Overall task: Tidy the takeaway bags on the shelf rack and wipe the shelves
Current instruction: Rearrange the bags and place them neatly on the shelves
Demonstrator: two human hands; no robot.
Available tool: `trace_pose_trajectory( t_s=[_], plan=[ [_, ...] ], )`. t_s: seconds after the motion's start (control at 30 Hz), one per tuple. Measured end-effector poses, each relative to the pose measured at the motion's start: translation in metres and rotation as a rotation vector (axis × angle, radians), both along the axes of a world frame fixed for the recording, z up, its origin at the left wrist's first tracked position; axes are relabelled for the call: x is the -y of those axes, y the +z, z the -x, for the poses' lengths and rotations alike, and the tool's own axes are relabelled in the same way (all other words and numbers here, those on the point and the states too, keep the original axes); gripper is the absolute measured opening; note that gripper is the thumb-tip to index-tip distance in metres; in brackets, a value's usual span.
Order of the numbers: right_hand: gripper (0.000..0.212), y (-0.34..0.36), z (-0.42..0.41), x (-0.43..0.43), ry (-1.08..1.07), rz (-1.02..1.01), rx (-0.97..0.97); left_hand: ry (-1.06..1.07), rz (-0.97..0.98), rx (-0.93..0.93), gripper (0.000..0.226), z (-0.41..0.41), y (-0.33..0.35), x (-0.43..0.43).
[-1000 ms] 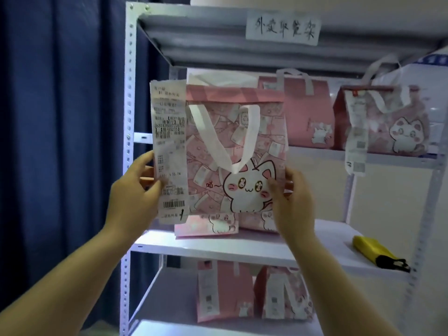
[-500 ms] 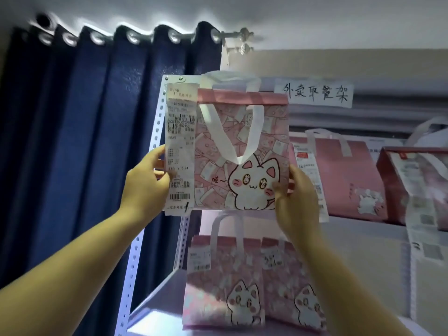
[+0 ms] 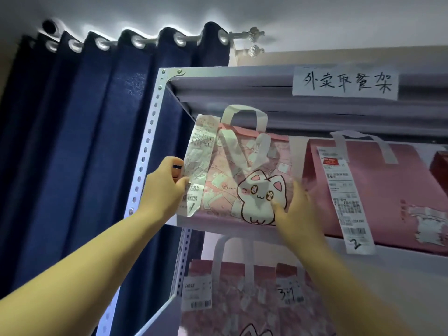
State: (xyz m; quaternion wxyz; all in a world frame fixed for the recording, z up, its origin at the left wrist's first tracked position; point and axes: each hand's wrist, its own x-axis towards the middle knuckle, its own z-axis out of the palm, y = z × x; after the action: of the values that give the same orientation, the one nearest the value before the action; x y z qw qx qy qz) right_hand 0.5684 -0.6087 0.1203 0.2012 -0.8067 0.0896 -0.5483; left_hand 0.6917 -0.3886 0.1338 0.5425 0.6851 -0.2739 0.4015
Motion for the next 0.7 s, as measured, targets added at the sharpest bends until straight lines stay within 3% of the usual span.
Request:
trace_pose_trajectory(
  t_s=[0.43, 0.7],
  plan=[
    [0.067, -0.012, -0.034, 0.007, -0.110, 0.013, 0.083, -0.075, -0.135, -0.019, 0.051, -0.060, -0.010, 0.030],
    [0.060, -0.016, -0.032, -0.001, -0.199, -0.006, 0.157, -0.121, -0.079, 0.028, 0.057, -0.061, -0.016, 0.020]
  ],
)
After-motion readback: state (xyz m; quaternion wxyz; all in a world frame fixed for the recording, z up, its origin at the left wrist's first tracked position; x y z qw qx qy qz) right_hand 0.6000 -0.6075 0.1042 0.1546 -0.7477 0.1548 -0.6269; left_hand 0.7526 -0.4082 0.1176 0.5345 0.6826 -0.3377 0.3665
